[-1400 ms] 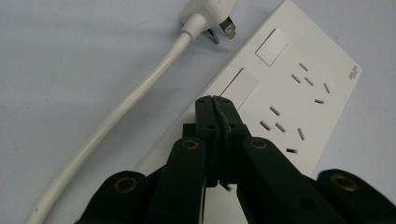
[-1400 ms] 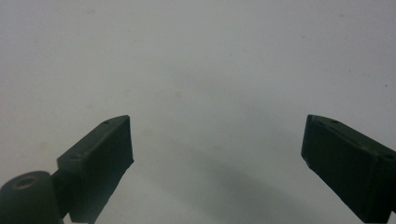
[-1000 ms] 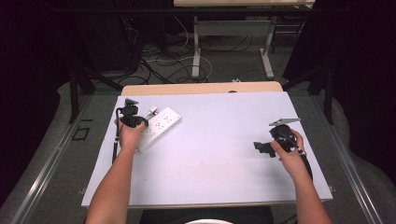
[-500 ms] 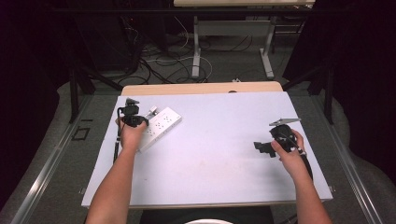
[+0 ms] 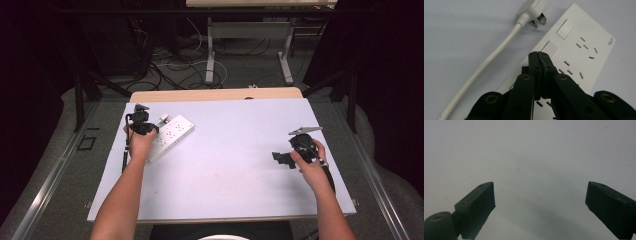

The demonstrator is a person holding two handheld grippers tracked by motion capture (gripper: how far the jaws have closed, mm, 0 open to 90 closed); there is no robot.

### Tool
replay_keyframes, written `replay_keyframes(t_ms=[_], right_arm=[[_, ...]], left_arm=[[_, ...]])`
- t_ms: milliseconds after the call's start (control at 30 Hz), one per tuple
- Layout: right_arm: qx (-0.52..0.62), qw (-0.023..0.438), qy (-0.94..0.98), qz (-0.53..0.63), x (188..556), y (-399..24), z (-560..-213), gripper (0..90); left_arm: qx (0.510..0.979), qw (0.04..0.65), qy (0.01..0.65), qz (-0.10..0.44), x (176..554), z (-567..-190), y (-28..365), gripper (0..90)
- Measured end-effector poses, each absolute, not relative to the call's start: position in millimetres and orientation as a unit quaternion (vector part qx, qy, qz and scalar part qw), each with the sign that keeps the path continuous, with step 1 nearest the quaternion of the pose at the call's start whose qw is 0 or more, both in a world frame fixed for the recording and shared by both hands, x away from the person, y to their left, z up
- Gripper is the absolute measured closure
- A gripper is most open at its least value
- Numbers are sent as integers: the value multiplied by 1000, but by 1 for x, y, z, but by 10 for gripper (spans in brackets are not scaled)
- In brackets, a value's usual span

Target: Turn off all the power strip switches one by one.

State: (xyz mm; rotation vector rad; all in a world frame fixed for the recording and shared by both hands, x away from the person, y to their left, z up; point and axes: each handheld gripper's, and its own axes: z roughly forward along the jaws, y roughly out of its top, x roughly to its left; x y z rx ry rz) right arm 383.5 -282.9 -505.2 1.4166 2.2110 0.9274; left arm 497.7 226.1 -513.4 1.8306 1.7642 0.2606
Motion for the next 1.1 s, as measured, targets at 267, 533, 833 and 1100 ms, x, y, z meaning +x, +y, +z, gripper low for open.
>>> replay_keyframes(t_ms=[267, 533, 833, 1100], right_arm=[[503, 175, 781, 328, 383, -283, -505, 82], [502, 174, 781, 327, 383, -283, -506, 82], [501, 175, 781, 328, 383, -284, -506, 82], [501, 175, 781, 328, 384, -284, -508, 82]], left_arm=[[689, 293, 655, 104, 496, -505, 223, 900], [694, 294, 648, 107, 497, -495, 220, 900], [702, 301, 636, 112, 507, -480, 209, 900], [701, 291, 642, 109, 521, -481, 201, 900]])
